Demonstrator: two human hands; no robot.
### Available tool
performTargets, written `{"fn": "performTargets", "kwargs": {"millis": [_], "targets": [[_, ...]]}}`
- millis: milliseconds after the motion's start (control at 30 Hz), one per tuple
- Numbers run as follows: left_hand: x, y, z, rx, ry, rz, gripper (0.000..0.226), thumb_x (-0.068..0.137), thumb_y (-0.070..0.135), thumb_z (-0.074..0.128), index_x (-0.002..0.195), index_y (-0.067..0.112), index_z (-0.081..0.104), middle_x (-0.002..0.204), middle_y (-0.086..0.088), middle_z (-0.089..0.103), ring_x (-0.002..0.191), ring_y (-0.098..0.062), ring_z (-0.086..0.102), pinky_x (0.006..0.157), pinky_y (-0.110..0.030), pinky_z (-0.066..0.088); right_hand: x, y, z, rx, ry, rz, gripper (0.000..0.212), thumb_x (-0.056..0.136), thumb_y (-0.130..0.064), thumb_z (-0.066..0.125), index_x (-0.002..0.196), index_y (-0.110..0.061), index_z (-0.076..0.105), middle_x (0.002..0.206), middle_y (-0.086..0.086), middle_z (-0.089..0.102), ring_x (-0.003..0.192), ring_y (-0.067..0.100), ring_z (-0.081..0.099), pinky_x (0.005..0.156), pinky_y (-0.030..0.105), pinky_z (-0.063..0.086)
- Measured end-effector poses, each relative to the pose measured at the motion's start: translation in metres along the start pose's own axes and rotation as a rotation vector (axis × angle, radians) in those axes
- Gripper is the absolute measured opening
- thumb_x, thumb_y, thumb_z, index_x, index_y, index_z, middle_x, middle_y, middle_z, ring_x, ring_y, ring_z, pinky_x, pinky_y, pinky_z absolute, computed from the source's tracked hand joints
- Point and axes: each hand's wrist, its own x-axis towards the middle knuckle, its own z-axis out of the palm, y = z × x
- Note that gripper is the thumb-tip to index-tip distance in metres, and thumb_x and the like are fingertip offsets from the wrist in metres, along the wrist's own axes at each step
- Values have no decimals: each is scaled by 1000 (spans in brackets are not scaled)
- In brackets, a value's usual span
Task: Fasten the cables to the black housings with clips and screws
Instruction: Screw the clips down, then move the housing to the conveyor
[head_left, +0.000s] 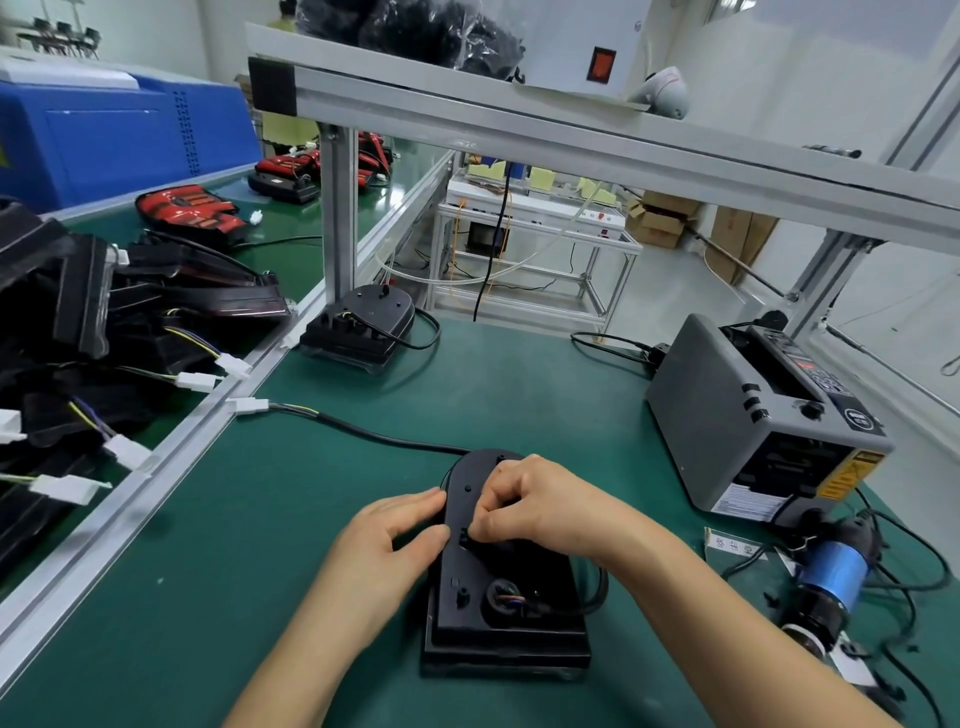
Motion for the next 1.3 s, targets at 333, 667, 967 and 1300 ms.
{"fn": "performTargets", "kwargs": {"millis": [333,667,967,1300], "targets": [[1,-1,1,-19,9,45,42,84,10,67,106,46,62,105,39,52,104,25,42,85,7,26,2,0,4,-77,53,7,15,71,-32,73,60,-25,67,82,-3,63,82,15,59,81,31,49],[1,-2,1,-24,4,54,41,84,9,67,105,45,64,106,39,54,107,22,44,88,4,28,2,-1,8,-142,101,-12,30,73,-24,69,48,-31,56,86,-2,61,80,10,51,72,30,51],[0,1,1,-29,1,46,43,84,10,67,103,48,63,108,37,54,113,11,48,92,-3,30,1,-2,9,-215,80,-28,29,75,-26,68,52,-30,52,82,-5,60,97,12,45,81,31,48],[0,7,0,16,5,46,55,84,11,67,90,64,53,102,44,49,118,2,46,99,-16,30,-1,-6,10,-329,80,-31,16,78,-30,66,65,-27,57,84,-8,58,104,16,42,88,33,45]]}}
